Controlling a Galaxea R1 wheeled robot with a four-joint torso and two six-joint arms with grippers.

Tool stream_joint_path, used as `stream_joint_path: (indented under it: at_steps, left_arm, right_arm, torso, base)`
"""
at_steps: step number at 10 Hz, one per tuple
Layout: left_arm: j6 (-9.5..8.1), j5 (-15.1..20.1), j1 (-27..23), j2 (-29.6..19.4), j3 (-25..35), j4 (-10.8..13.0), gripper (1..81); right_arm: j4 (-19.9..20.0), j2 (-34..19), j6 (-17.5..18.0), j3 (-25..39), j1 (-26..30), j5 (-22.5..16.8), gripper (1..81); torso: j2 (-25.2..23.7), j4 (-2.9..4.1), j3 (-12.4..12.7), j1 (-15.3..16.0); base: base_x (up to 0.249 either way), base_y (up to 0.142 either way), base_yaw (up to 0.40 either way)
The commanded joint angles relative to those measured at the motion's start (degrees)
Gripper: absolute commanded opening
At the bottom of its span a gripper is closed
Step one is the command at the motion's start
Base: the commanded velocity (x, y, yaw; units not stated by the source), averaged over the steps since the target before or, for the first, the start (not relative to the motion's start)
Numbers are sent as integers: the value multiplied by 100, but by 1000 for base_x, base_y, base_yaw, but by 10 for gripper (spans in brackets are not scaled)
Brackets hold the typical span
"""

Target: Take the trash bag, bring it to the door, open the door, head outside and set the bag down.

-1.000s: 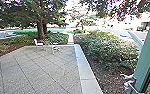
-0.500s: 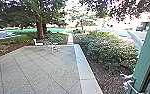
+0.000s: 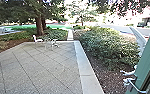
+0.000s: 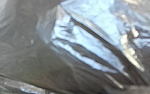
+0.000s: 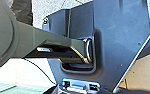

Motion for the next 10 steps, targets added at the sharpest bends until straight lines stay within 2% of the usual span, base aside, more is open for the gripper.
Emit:
stream_joint_path:
  at_steps: [1, 3, 5, 6, 8, 9, 10]
  left_arm:
    - [-10, 873, -1053, -556, 214, -670, 10]
    - [-10, 1267, -1669, -662, 178, -890, 10]
    - [-27, 1647, -2230, -662, 39, -1100, 10]
    - [-27, 1855, -2521, -679, -100, -1258, 10]
    - [-18, 2299, -2926, -688, -621, -1664, 10]
    - [-18, 2386, -3075, -671, -829, -1751, 10]
    - [-18, 2395, -3163, -662, -1034, -1892, 10]
  right_arm:
    - [-105, 39, 4, 86, 199, -257, 811]
    - [-140, 197, -14, -90, 190, -257, 811]
    - [-157, 320, -40, -257, 173, -257, 811]
    - [-157, 347, -40, -276, 173, -265, 811]
    - [-157, 347, -49, -276, 173, -265, 811]
    - [-166, 356, -49, -267, 173, -265, 811]
    - [-166, 373, -58, -267, 190, -265, 811]
  torso:
    - [0, 0, -509, 0]
    - [2, 0, -859, 2]
    - [5, 0, -689, 5]
    - [9, -500, -527, 9]
    - [9, -568, -568, 7]
    - [9, -704, -524, 9]
    - [11, -874, -468, 9]
  base:
    - [0, 0, 0]
    - [0, 0, 0]
    - [0, 0, 0]
    - [0, 0, 0]
    - [0, 0, 0]
    - [0, 0, 0]
    - [0, 0, 0]
